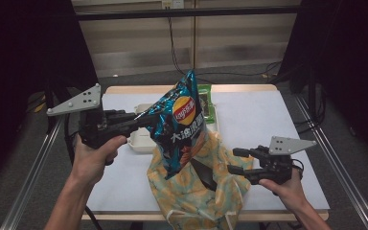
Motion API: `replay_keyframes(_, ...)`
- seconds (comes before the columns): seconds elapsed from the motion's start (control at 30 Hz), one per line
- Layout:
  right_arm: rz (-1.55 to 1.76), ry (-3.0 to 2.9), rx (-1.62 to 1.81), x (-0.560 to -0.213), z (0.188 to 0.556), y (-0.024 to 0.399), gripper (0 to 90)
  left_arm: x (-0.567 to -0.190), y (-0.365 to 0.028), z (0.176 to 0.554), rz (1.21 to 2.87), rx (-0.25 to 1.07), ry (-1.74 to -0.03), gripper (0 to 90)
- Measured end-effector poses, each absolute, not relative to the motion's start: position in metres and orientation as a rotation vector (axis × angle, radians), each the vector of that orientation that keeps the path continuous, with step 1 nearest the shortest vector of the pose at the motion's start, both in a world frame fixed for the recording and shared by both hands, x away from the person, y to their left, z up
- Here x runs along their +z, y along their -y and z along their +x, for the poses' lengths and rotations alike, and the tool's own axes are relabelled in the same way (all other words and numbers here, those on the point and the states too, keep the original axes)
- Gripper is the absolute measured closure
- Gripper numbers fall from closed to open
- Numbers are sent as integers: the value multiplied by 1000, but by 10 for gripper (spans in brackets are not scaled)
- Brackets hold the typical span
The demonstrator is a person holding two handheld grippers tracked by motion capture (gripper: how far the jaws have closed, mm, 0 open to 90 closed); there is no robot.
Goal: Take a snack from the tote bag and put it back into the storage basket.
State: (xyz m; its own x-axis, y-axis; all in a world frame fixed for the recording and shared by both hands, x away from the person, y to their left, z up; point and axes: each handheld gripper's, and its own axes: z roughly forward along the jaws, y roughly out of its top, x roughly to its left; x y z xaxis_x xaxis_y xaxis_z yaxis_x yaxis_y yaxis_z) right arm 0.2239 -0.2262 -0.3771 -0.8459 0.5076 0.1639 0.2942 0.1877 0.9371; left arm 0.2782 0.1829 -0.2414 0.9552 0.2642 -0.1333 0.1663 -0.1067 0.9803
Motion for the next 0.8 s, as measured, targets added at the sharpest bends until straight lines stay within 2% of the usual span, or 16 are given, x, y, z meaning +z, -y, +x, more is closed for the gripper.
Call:
replay_keyframes(0.23, 779, -2279, 1726, -380, 226, 227, 389, -237, -185, 294, 1675, 61, -344, 887)
replay_keyframes(0.6, 778, -2275, 1729, -380, 226, 228, 382, -210, -194, 310, 1661, 114, -333, 887)
replay_keyframes(0.8, 779, -2274, 1730, -379, 226, 228, 380, -209, -205, 328, 1640, 149, -361, 886)
